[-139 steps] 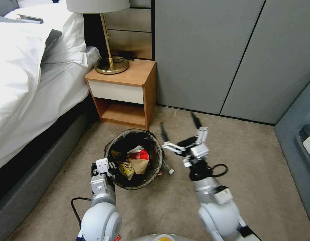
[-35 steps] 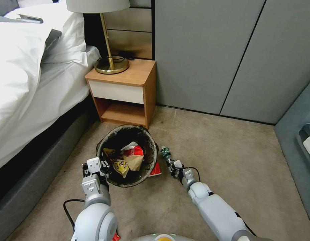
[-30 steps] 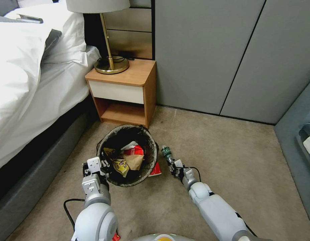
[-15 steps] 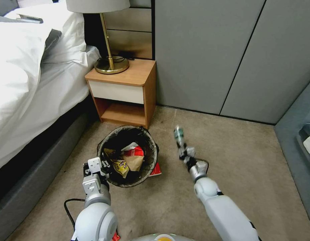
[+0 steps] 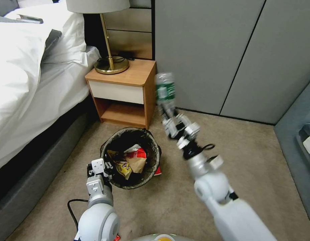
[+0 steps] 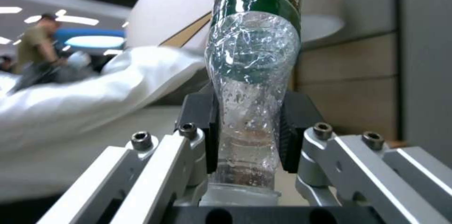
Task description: Pick up the trash bin, then pick up the garbage from the floor and place it into the trash bin.
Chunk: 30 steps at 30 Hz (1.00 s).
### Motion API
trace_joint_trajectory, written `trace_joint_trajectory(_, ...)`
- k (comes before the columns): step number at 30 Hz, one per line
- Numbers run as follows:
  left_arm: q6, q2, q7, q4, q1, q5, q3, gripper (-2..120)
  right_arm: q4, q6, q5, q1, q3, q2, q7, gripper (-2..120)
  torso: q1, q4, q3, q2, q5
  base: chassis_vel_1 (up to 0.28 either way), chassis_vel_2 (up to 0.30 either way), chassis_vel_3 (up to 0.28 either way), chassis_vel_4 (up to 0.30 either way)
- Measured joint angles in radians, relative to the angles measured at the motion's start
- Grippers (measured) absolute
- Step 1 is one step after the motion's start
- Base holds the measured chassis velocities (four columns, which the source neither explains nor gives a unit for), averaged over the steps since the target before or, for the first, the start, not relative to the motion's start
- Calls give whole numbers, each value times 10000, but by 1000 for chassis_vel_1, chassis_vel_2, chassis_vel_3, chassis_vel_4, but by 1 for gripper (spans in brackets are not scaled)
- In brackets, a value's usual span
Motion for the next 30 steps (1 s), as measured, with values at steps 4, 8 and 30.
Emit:
trace_joint_trajectory(4, -1, -34, 0, -86, 18, 27, 29, 0, -599, 175, -535, 15, -831, -29, 8, 21, 0, 0, 0, 0, 1, 0, 0, 0, 0)
trace_joint_trajectory(8, -1, -72, 6, -172, 50, 38, 64, 0, -1367, 184, -728, 267, -1570, 136, 231, 21, 0, 1, 0, 0, 0, 0, 0, 0, 0)
trace_joint_trajectory(30, 11, -119, 9, -260, -28, 39, 110, 0, -3643, 197, -929, 642, -1668, 545, 601, 39, 0, -1, 1, -1, 1, 0, 0, 0, 0)
